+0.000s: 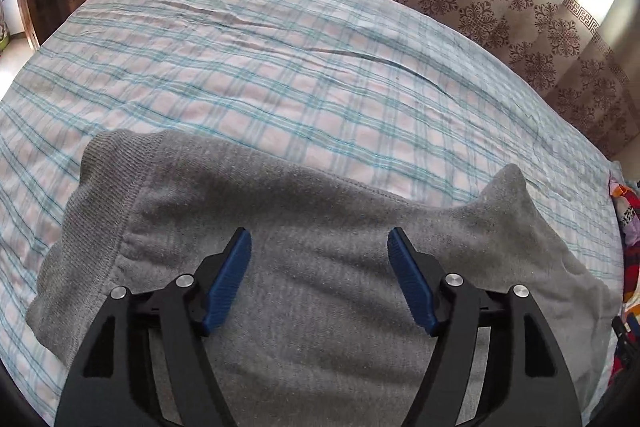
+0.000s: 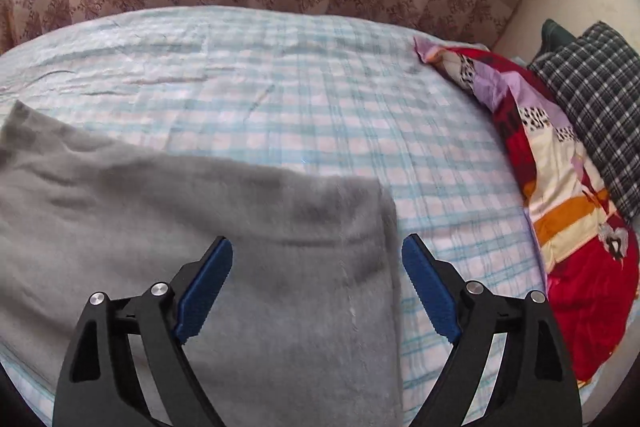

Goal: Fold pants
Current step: 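Smooth the folded pants with the left tool while the right tool moves over them, then grasp the folded edge of the grey pants with the right tool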

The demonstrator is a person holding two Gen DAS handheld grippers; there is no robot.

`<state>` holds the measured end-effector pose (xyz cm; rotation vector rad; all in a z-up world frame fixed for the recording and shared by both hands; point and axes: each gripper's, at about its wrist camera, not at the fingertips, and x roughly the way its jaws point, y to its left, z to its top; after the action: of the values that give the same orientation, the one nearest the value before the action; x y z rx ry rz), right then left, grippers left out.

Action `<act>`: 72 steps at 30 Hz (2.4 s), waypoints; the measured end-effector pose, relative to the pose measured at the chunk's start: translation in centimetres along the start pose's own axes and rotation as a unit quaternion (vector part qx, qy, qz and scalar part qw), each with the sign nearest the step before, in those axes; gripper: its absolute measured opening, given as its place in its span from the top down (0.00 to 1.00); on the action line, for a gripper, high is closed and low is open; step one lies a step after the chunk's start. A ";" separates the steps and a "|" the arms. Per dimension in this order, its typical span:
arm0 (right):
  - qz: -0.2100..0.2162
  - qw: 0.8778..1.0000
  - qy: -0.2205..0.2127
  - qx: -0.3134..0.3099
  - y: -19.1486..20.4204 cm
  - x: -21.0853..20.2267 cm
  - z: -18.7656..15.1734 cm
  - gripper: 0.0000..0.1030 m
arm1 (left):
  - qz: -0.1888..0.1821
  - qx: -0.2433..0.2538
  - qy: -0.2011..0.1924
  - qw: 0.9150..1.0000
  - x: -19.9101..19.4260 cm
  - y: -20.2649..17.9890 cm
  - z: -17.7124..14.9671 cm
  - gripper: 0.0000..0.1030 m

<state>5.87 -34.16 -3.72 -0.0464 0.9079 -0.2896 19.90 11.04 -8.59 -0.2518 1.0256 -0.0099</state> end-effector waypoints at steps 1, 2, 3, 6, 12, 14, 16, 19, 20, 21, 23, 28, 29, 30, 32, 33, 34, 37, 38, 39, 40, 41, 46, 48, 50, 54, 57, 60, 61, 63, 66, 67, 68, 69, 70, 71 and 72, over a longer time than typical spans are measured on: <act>0.031 1.000 -0.004 -0.004 1.1 0.1 1.2 0.16 | -0.007 -0.003 0.001 1.000 -0.2 -0.1 -0.3 0.30; 0.060 0.998 -0.007 -0.006 2.4 0.3 2.4 0.16 | -0.014 -0.006 0.004 1.000 -0.2 -0.2 -0.4 0.30; 0.092 0.996 -0.009 -0.007 3.7 0.7 3.6 0.16 | -0.019 -0.009 0.007 1.000 -0.2 -0.3 -0.5 0.30; 0.198 0.980 0.000 -0.009 8.3 1.9 7.1 0.18 | -0.031 -0.008 0.011 0.999 -0.5 -0.5 -0.8 0.30; 0.357 0.932 0.055 -0.029 19.3 5.2 12.2 0.19 | -0.061 0.026 0.026 0.997 -1.2 -2.7 -2.5 0.30; 0.382 0.920 0.082 -0.040 22.4 6.8 12.9 0.22 | -0.071 0.051 0.032 0.996 -1.5 -3.8 -3.6 0.30; 0.398 0.909 0.117 -0.037 24.6 8.7 13.0 0.31 | -0.079 0.072 0.036 0.994 -1.8 -4.9 -4.7 0.30; 0.406 0.899 0.157 -0.042 27.0 10.7 12.5 0.78 | -0.087 0.099 0.049 0.990 -1.6 -6.0 -6.3 0.28; 0.398 0.904 0.149 -0.044 27.2 10.8 12.6 0.87 | -0.085 0.109 0.050 0.989 -1.4 -6.3 -6.9 0.27; 0.383 0.913 0.134 -0.047 27.4 10.6 12.9 0.94 | -0.081 0.122 0.051 0.988 -1.2 -6.5 -7.4 0.26; 0.364 0.923 0.111 -0.050 27.9 10.6 13.9 0.98 | -0.064 0.161 0.042 0.984 -0.9 -7.2 -8.6 0.26; 0.328 0.939 0.092 -0.046 27.5 11.5 15.2 1.00 | -0.044 0.200 0.027 0.978 -1.0 -7.9 -9.7 0.22; 0.333 0.938 0.082 -0.043 27.0 10.7 15.1 1.00 | -0.058 0.179 0.031 0.982 -1.2 -7.4 -9.1 0.22; 0.332 0.940 0.068 -0.041 26.2 9.8 15.0 1.00 | -0.072 0.153 0.032 0.985 -1.4 -6.8 -8.5 0.22; 0.335 0.940 0.047 -0.040 24.6 7.8 14.3 0.76 | -0.084 0.111 0.027 0.990 -1.6 -5.8 -6.9 0.22; 0.330 0.943 0.031 -0.041 23.7 6.7 13.8 0.38 | -0.083 0.105 0.019 0.991 -1.6 -5.5 -6.1 0.22; 0.321 0.946 0.017 -0.047 23.2 5.6 13.0 0.27 | -0.074 0.103 0.010 0.992 -1.5 -5.4 -5.4 0.22; 0.288 0.955 0.018 -0.067 21.6 3.5 9.8 0.28 | -0.058 0.092 0.007 0.994 -0.4 -4.5 -3.8 0.22; 0.277 0.958 0.024 -0.070 21.0 3.1 8.5 0.29 | -0.056 0.085 0.015 0.995 0.1 -4.2 -3.5 0.22; 0.262 0.962 0.027 -0.075 20.3 2.8 7.1 0.30 | -0.057 0.084 0.019 0.995 0.5 -4.1 -3.4 0.22; 0.243 0.966 0.031 -0.080 19.4 2.6 5.8 0.30 | -0.052 0.090 0.021 0.994 0.8 -4.1 -3.4 0.22; 0.222 0.971 0.032 -0.083 18.6 2.5 4.5 0.30 | -0.045 0.100 0.020 0.994 1.1 -4.2 -3.5 0.21; 0.118 0.989 0.061 -0.069 12.1 4.4 0.7 0.33 | -0.012 0.138 0.014 0.990 1.5 -5.5 -4.6 0.18; 0.083 0.994 0.064 -0.036 8.0 4.8 0.5 0.37 | -0.014 0.128 0.019 0.991 0.9 -5.6 -4.7 0.17; 0.035 0.998 0.055 -0.006 4.0 5.0 0.8 0.37 | -0.024 0.122 0.023 0.992 0.0 -6.2 -5.1 0.17; -0.030 0.997 0.059 0.048 -3.7 6.9 0.7 0.37 | -0.047 0.159 0.037 0.985 -0.4 -9.0 -7.6 0.13; 0.017 0.994 0.055 0.092 -7.2 7.0 0.2 0.41 | -0.010 0.212 0.036 0.977 -0.4 -11.1 -10.1 0.09; 0.055 0.991 0.016 0.123 -9.2 4.5 0.3 0.41 | -0.018 0.222 0.037 0.974 -1.3 -12.3 -10.9 0.09; 0.067 0.990 0.009 0.126 -9.7 4.0 0.2 0.41 | -0.029 0.219 0.038 0.974 -1.7 -12.7 -11.0 0.09; 0.091 0.988 0.002 0.123 -10.5 3.6 0.1 0.40 | -0.044 0.225 0.031 0.973 -2.6 -13.9 -11.1 0.09; 0.113 0.987 0.002 0.117 -11.7 4.2 -0.1 0.40 | -0.072 0.244 0.028 0.967 -3.7 -16.4 -11.9 0.09; 0.132 0.984 0.004 0.119 -12.0 4.6 -0.1 0.40 | -0.086 0.251 0.033 0.964 -3.9 -17.3 -12.3 0.09; 0.145 0.982 0.009 0.119 -12.3 5.2 0.1 0.40 | -0.102 0.256 0.041 0.960 -3.9 -18.2 -12.8 0.09; 0.154 0.981 0.009 0.120 -12.3 5.4 0.1 0.40 | -0.112 0.260 0.048 0.958 -3.9 -19.1 -13.4 0.09; 0.173 0.977 0.012 0.120 -12.4 6.0 0.3 0.40 | -0.119 0.264 0.055 0.956 -3.8 -19.9 -14.0 0.09; 0.186 0.975 0.016 0.119 -12.5 6.8 0.5 0.40 | -0.126 0.266 0.064 0.954 -3.5 -20.6 -14.6 0.09; 0.192 0.974 0.019 0.119 -12.5 7.3 0.7 0.40 | -0.131 0.268 0.073 0.952 -3.3 -21.2 -15.1 0.09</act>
<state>7.82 -48.17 -6.93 0.3545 0.8937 -0.0371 7.72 -12.19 -8.79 0.1140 1.0893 -0.5494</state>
